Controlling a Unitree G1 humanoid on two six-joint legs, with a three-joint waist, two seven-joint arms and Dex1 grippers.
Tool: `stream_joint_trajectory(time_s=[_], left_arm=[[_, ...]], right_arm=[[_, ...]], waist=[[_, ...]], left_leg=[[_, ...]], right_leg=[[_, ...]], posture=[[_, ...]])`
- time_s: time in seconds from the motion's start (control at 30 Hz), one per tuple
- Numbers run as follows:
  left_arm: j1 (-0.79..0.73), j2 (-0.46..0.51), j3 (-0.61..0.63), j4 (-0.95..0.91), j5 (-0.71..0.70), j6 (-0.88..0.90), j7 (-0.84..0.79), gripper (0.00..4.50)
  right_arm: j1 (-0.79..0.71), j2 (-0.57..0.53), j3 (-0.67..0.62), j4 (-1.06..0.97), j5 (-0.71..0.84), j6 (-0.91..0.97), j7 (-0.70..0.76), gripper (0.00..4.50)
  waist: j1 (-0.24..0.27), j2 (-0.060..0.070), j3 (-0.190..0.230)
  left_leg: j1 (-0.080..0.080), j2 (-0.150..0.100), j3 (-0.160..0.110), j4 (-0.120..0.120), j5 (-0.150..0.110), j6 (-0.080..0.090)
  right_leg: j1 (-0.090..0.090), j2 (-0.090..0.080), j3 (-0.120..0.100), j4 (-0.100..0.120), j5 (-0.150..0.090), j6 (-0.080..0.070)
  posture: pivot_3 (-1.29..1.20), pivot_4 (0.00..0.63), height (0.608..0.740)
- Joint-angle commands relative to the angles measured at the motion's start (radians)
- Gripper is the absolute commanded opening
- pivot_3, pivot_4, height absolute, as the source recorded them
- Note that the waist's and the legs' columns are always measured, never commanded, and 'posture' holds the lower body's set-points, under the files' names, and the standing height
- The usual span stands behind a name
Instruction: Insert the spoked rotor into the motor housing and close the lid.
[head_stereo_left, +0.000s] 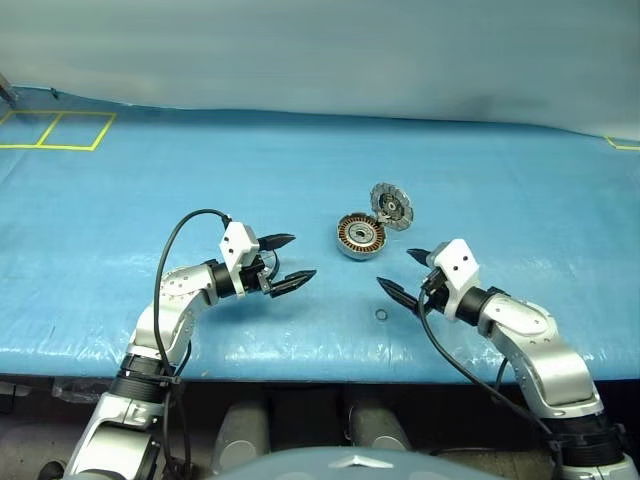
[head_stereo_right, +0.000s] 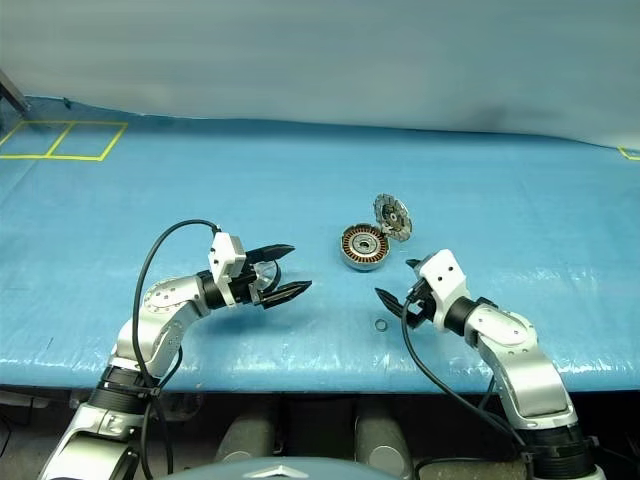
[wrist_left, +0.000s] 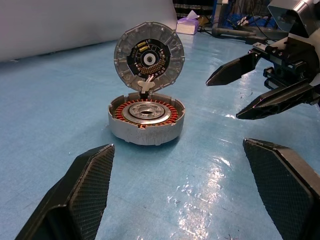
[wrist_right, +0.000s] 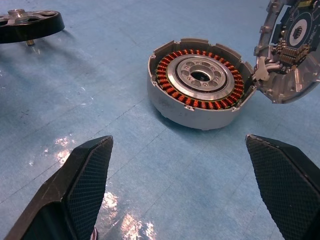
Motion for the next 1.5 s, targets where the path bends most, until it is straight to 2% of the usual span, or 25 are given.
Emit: stream_joint_trajectory(time_s=[0.03,0.57,0.87,1.07,1.17,1.3,1.5], left_arm=[[-0.019,0.001,0.018,-0.034,-0.005,-0.014,0.003,4.50],[-0.038,-0.012,0.012,-0.016,-0.001,-0.023,0.005,4.50],[-0.028,-0.015,0.002,-0.016,0.025,-0.037,0.016,4.50],[-0.005,-0.022,-0.018,-0.017,0.050,-0.051,0.014,4.50],[0.009,-0.033,-0.025,-0.023,0.050,-0.050,0.015,4.50],[0.008,-0.040,-0.027,-0.013,0.057,-0.057,0.018,4.50],[0.031,-0.038,-0.019,-0.026,0.055,-0.056,0.026,4.50]], right_arm=[[-0.014,-0.008,-0.009,-0.018,0.004,-0.002,0.006,4.47],[-0.052,-0.051,0.016,-0.023,-0.020,0.041,0.029,4.47],[-0.078,-0.093,0.060,0.012,-0.099,0.065,0.018,4.47],[-0.122,-0.146,0.107,0.008,-0.116,0.088,0.083,4.47],[-0.191,-0.215,0.174,0.004,-0.156,0.090,0.159,4.47],[-0.383,-0.277,0.325,0.060,-0.234,0.074,0.317,4.47],[-0.675,-0.241,0.528,0.234,-0.382,-0.022,0.495,4.47]], waist=[[0.000,0.000,0.000],[0.000,0.000,0.000],[0.001,0.000,0.000],[-0.002,0.000,0.000],[-0.002,0.000,0.000],[-0.005,0.000,0.000],[-0.003,0.000,0.001]], left_leg=[[0.000,0.000,0.000,0.000,0.000,0.000],[0.000,0.000,0.000,0.000,0.000,0.000],[0.000,0.000,0.000,0.000,0.000,0.000],[0.000,0.000,0.000,0.000,0.000,0.000],[0.000,0.000,0.000,0.000,0.000,0.000],[0.000,0.000,0.000,0.001,0.000,0.000],[-0.001,0.000,0.000,0.001,0.000,0.000]], right_leg=[[0.000,0.000,0.000,0.000,0.000,0.000],[0.000,0.000,0.000,0.000,0.000,0.000],[0.000,0.000,0.000,0.000,0.000,0.000],[0.000,0.000,0.000,0.000,0.000,0.000],[0.000,0.000,0.000,0.000,0.000,0.000],[0.000,0.000,0.000,0.000,0.000,0.000],[-0.001,0.001,0.000,0.000,0.000,0.000]], posture=[[0.00,0.150,0.740],[0.00,0.150,0.740],[0.00,0.150,0.740],[0.00,0.150,0.740],[0.00,0.150,0.740],[0.00,0.150,0.740],[0.00,0.150,0.740]])
